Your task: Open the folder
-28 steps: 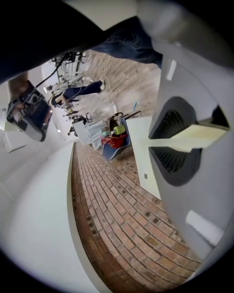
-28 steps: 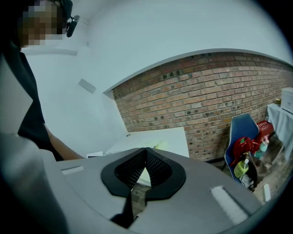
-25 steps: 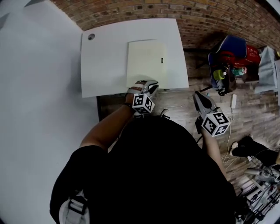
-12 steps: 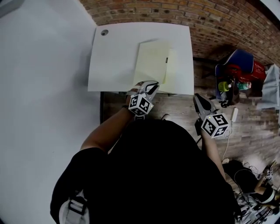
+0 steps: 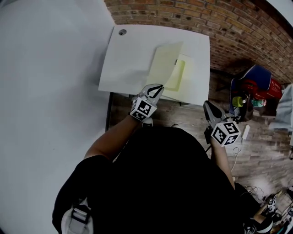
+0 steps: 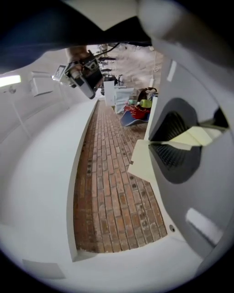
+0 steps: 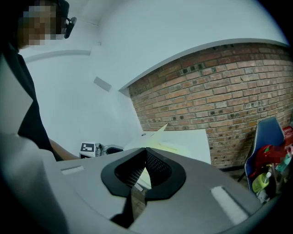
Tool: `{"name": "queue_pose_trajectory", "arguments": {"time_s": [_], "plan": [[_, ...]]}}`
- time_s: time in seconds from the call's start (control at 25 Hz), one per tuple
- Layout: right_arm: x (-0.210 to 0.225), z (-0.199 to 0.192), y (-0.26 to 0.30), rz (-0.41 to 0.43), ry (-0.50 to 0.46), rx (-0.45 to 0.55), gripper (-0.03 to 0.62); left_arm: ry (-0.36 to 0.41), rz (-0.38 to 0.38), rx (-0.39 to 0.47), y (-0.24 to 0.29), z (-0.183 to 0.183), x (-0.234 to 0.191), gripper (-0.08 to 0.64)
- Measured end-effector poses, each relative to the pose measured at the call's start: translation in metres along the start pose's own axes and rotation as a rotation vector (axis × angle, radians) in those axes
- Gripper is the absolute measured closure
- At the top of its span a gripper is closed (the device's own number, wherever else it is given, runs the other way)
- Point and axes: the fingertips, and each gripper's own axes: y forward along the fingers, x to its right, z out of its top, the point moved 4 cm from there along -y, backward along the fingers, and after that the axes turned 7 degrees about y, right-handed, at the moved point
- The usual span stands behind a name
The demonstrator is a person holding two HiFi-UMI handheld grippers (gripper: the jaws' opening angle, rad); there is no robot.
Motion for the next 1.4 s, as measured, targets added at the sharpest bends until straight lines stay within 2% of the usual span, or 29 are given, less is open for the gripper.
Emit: {"name": "queue_pose_trajectory", "arguments": {"time_s": [0.12, 0.4, 0.6, 0.84, 1.12, 1.4], "plan": [[-0.001, 0.003, 0.003, 0.014, -0.007, -0.006, 0.591, -0.047, 0.037, 0.029, -0.007, 0.004, -0.011, 0.543], [-0.004, 0.005, 0.014, 0.034, -0.021, -0.018, 0.591, -0.236, 0.129, 0.083, -0.03, -0.008, -0.044, 0.548], [-0.005, 0.006, 0.023, 0.043, -0.046, -0.036, 0.591, -0.298, 0.191, 0.095, -0.042, -0.025, -0.064, 0.549], [-0.009, 0.012, 0.038, 0.055, -0.075, -0.048, 0.591, -0.466, 0.26, 0.147, -0.063, -0.036, -0.093, 0.549], [-0.013, 0.017, 0.051, 0.063, -0.081, -0.055, 0.591, -0.545, 0.336, 0.141, -0.084, -0.056, -0.119, 0.549], [-0.019, 0.018, 0.064, 0.057, -0.077, -0.054, 0.591, -0.621, 0.375, 0.144, -0.101, -0.078, -0.14, 0.552]]}}
